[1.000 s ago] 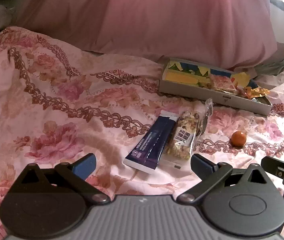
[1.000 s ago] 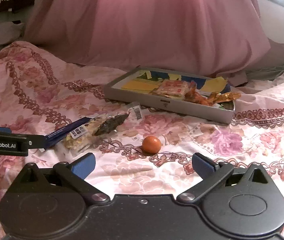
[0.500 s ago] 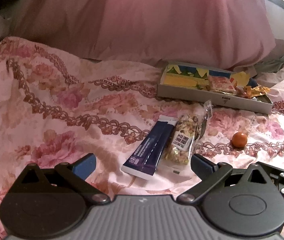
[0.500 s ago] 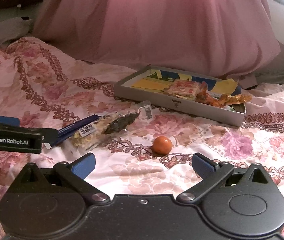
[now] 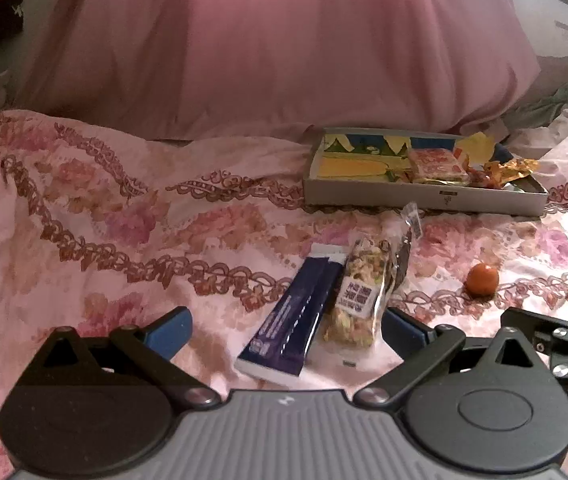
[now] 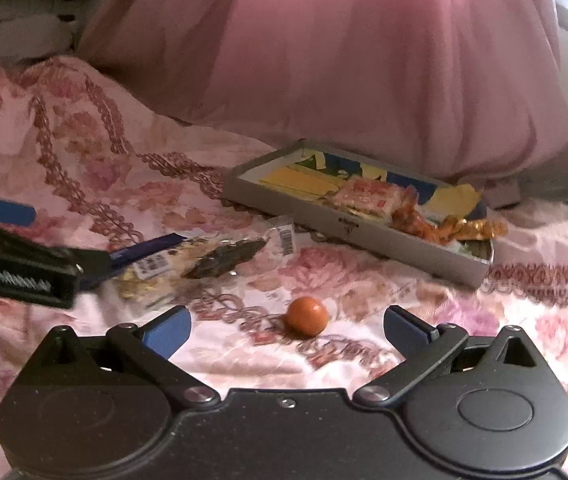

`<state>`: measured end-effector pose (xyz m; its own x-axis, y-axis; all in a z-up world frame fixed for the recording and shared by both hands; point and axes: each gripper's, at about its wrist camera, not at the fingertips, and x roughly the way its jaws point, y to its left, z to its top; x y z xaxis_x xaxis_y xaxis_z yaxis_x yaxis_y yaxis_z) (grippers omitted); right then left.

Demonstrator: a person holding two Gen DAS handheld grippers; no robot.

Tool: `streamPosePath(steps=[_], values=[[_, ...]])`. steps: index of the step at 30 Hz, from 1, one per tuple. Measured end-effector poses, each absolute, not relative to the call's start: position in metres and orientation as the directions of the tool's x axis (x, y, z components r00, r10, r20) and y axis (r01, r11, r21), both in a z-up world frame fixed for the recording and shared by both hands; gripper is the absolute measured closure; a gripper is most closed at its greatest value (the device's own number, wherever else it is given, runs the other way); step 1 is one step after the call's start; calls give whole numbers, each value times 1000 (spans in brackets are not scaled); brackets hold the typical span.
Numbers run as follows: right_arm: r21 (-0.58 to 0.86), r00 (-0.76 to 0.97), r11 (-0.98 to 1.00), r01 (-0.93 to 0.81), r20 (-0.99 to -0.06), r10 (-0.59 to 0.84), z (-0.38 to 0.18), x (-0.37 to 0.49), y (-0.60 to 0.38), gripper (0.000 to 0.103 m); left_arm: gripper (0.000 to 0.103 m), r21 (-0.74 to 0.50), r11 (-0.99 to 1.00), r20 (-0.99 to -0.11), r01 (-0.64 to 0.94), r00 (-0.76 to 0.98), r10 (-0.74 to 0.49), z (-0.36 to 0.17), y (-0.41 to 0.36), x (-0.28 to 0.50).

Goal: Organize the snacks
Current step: 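Lower the right tool onto the small orange while the left tool approaches the nut pack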

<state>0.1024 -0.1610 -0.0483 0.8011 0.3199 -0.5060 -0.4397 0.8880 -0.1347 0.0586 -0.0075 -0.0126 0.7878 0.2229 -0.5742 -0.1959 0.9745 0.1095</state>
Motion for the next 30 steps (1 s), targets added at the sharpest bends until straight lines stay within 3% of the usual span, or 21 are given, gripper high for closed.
streamPosePath(steps=[11, 17, 30], values=[[-131, 787, 880, -457, -520, 332, -71, 145, -156, 1, 0, 135, 978, -567, -157, 797, 207, -8, -13, 99], [-105, 760, 868, -486, -541, 360, -81, 160, -157, 3, 0, 143, 988, -568, -58, 813, 129, -9, -21, 116], [-17, 712, 885, -465, -601, 363, -95, 181, -165, 29, 1, 151, 974, -606, 168, 794, -43, -19, -49, 150]])
